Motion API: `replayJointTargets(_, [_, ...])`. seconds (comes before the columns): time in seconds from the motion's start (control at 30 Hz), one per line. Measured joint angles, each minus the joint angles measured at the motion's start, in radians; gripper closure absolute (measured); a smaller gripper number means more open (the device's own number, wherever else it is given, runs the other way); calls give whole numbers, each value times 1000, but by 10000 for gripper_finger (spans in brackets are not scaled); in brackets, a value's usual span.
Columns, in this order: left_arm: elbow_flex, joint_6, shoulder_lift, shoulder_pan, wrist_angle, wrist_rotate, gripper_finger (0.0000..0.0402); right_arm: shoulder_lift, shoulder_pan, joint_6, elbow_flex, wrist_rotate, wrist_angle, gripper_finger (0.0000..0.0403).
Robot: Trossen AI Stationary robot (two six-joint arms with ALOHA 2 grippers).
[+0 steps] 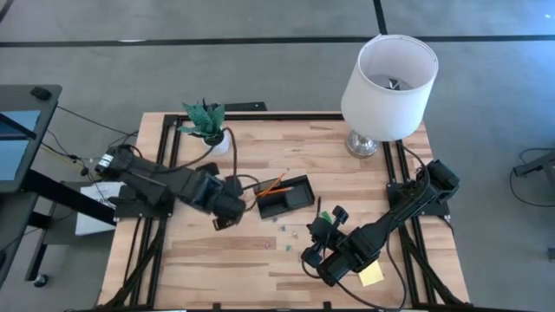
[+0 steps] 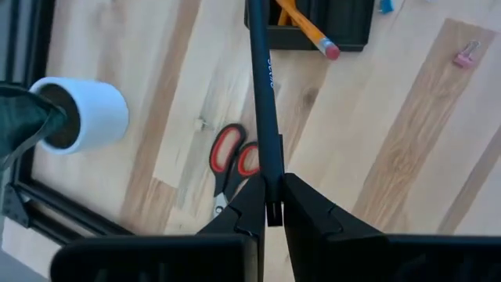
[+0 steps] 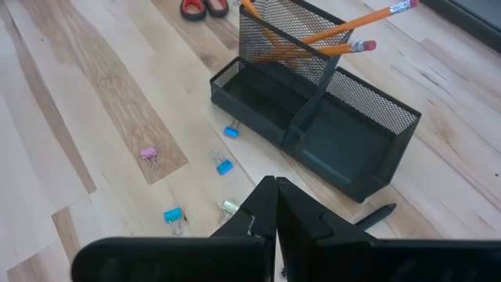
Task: Pick and place office supplies into organizer
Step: Put the left black pen into the black desk organizer
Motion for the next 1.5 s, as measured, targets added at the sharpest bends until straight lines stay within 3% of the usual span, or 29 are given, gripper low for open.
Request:
replayJointTargets(0.4, [3,234,7,187,106,219,386,0,-1,0,0,1,-1,403])
replayJointTargets(0.6, [95,271,39,240,92,266,386,0,-1,0,0,1,-1,403])
replayJointTargets(0.73, [179,288,100,274,-3,288,386,0,-1,0,0,1,-1,403])
replayJointTargets(1.0, [233,357,211,300,-14,340,386,0,0,3,0,1,-1,403])
replayJointTargets(1.2, [233,352,223,306,-12,348,386,0,2,3,0,1,5,403])
replayJointTargets(1.5, [233,357,260,330,-16,457,386,0,1,3,0,2,51,403])
